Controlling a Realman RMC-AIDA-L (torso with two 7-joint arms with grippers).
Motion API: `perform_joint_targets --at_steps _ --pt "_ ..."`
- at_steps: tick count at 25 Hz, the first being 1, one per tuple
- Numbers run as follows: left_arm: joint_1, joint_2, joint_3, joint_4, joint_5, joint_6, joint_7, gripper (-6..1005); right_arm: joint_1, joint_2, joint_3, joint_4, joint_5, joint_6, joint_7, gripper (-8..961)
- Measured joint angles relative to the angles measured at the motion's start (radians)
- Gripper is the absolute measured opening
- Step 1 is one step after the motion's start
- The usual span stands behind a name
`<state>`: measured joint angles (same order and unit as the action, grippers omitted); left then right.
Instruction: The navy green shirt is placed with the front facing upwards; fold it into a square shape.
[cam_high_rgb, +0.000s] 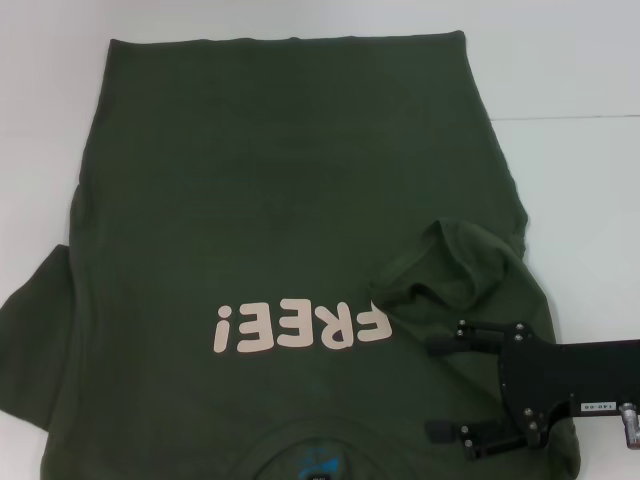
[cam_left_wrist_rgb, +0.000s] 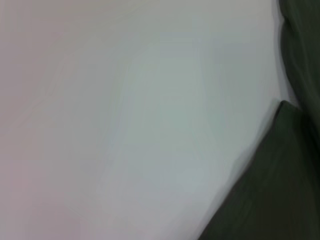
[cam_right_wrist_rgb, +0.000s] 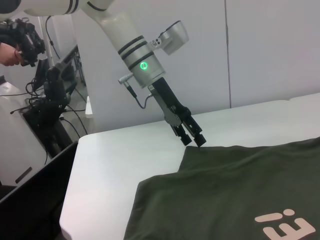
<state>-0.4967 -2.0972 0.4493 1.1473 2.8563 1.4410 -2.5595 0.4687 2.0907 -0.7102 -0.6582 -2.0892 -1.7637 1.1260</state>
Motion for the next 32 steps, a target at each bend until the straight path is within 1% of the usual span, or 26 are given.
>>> perform_joint_targets --at_steps 9,32 --pt "0.000 0.000 0.021 -0.008 0.000 -0.017 -0.001 932 0.004 0.000 0.000 0.000 0.000 0.002 0.012 947" --pt "0.004 0.000 0.022 -0.004 0.000 -0.013 -0.002 933 0.007 0.000 0.000 0.000 0.000 0.006 0.026 941"
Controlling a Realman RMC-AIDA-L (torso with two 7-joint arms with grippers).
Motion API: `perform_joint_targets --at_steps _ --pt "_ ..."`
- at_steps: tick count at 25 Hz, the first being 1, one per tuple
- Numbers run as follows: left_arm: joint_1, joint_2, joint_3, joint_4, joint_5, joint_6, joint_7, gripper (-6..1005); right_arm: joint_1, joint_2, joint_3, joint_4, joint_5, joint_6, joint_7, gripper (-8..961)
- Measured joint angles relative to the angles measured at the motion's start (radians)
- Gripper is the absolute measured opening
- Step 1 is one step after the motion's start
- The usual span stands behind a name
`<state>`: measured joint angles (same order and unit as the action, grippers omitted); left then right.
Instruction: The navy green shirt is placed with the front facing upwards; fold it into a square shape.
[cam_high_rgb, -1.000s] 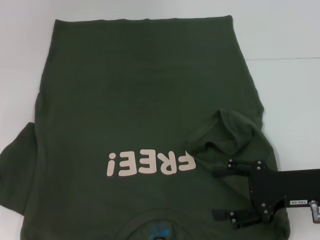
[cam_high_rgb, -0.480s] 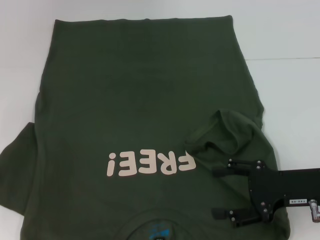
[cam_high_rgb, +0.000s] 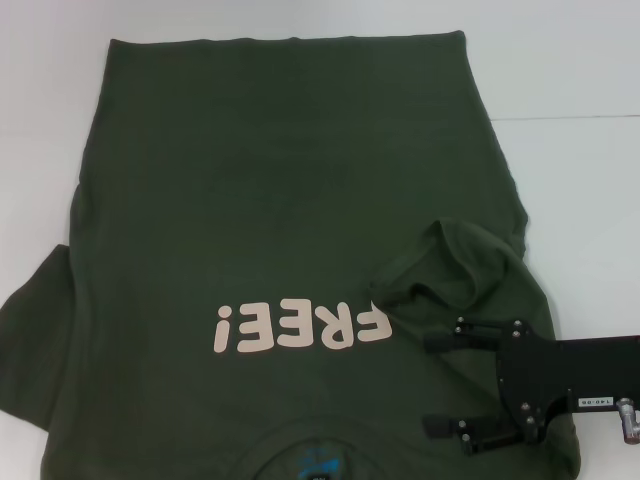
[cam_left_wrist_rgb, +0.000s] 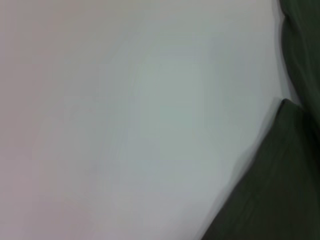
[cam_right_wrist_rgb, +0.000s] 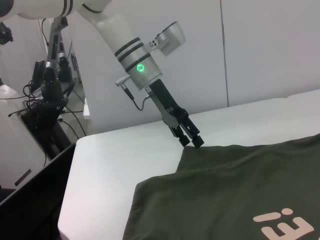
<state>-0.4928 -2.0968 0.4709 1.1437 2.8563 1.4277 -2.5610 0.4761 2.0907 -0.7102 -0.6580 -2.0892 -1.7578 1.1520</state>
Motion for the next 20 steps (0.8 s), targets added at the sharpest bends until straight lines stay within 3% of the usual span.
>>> perform_joint_targets --at_steps 20 --pt "-0.006 -0.004 0.028 -0.004 0.000 0.017 0.000 932 0.001 0.000 -0.013 0.000 0.000 0.008 0.011 942"
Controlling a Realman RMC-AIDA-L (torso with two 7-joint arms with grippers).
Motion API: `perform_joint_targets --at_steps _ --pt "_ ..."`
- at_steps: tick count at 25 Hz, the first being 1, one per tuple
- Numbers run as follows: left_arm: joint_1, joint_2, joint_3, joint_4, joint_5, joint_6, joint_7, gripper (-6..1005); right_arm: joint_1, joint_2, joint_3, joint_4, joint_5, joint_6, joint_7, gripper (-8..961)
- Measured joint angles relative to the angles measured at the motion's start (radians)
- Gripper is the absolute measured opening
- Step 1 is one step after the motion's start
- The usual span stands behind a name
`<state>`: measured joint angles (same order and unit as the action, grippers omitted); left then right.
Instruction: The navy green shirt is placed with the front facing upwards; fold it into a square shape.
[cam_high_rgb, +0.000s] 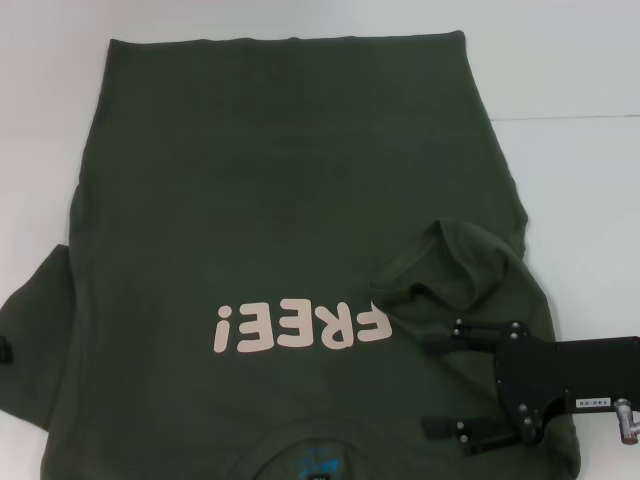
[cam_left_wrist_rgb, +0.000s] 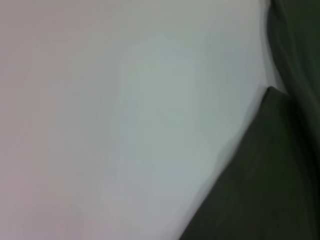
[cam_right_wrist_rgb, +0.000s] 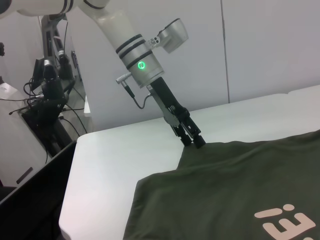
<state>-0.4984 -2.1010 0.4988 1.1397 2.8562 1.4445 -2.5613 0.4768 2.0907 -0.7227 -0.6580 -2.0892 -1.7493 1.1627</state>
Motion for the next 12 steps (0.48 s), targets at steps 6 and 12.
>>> perform_joint_targets --at_steps 6,12 --pt "-0.008 -0.002 0.004 0.000 -0.002 0.009 -0.001 933 0.000 0.000 -0.010 0.000 0.000 0.012 0.003 942" --pt "-0.004 0.004 -0.001 0.005 0.000 0.008 -0.002 933 0.000 0.000 -0.015 0.000 0.000 0.016 0.014 941"
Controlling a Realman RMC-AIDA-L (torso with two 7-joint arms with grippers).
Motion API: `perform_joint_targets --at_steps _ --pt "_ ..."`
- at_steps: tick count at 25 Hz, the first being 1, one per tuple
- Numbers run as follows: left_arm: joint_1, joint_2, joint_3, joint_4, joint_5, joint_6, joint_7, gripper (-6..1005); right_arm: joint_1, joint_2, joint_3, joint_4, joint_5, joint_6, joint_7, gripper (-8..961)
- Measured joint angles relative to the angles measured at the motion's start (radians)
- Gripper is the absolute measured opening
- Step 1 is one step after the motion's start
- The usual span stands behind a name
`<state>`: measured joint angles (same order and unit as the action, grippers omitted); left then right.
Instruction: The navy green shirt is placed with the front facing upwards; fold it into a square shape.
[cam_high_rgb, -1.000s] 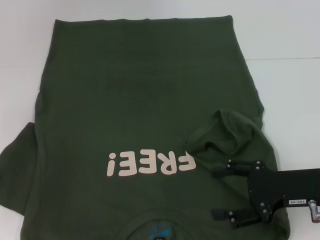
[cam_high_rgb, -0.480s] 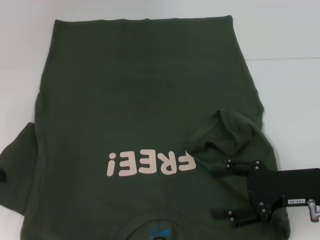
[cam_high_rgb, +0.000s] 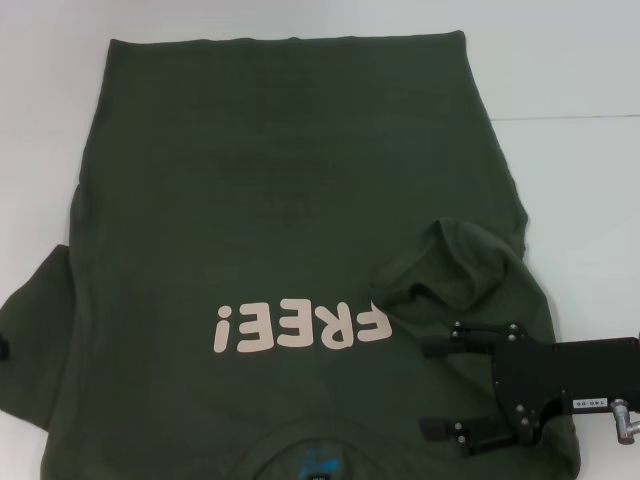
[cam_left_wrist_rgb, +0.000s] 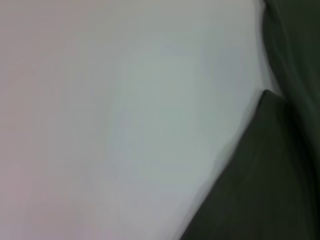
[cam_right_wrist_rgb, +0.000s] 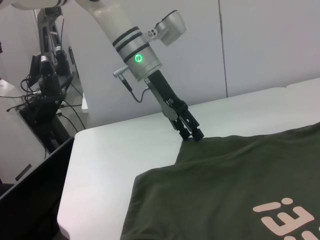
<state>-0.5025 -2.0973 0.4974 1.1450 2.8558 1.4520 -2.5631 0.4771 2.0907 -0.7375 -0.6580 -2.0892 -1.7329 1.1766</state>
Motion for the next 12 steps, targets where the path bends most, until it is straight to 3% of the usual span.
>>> perform_joint_targets --at_steps 12 --pt "0.009 0.006 -0.009 0.004 0.002 -0.021 0.004 933 0.002 0.000 0.000 0.000 0.000 0.000 0.001 940"
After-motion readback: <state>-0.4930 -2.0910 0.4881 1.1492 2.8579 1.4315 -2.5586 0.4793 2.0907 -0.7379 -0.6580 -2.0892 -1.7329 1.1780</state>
